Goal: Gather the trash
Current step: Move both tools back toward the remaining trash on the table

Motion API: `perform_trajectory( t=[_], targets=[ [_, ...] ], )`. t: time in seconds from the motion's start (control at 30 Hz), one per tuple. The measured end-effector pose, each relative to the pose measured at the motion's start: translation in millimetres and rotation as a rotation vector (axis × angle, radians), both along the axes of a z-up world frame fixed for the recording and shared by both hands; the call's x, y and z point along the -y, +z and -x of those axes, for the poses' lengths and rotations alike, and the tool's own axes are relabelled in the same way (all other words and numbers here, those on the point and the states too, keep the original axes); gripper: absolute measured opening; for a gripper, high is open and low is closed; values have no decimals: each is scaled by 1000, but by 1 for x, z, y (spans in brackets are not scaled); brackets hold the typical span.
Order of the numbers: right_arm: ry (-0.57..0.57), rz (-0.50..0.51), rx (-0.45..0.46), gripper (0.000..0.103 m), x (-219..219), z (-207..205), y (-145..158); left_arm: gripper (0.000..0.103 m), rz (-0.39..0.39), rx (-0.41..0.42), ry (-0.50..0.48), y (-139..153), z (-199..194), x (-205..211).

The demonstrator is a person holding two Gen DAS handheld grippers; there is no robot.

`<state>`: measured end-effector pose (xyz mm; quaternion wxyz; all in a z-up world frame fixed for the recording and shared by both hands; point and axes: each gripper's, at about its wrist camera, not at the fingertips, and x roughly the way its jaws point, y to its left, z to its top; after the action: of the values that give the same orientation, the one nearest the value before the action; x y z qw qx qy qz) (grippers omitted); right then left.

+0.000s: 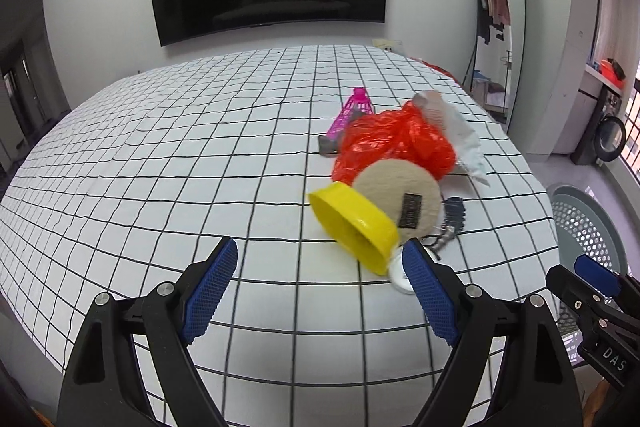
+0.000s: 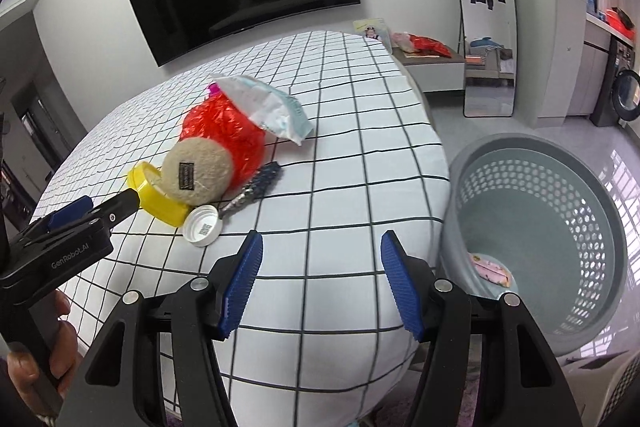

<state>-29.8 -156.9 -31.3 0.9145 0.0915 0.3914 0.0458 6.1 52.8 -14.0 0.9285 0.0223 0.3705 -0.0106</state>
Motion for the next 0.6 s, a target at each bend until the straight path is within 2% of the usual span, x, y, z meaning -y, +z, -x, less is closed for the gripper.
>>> perform_trajectory(
  t=[0.6],
  targets=[
    [84, 28, -35, 59, -40, -26, -10, 83, -9, -30, 50, -8, -12, -33]
  ],
)
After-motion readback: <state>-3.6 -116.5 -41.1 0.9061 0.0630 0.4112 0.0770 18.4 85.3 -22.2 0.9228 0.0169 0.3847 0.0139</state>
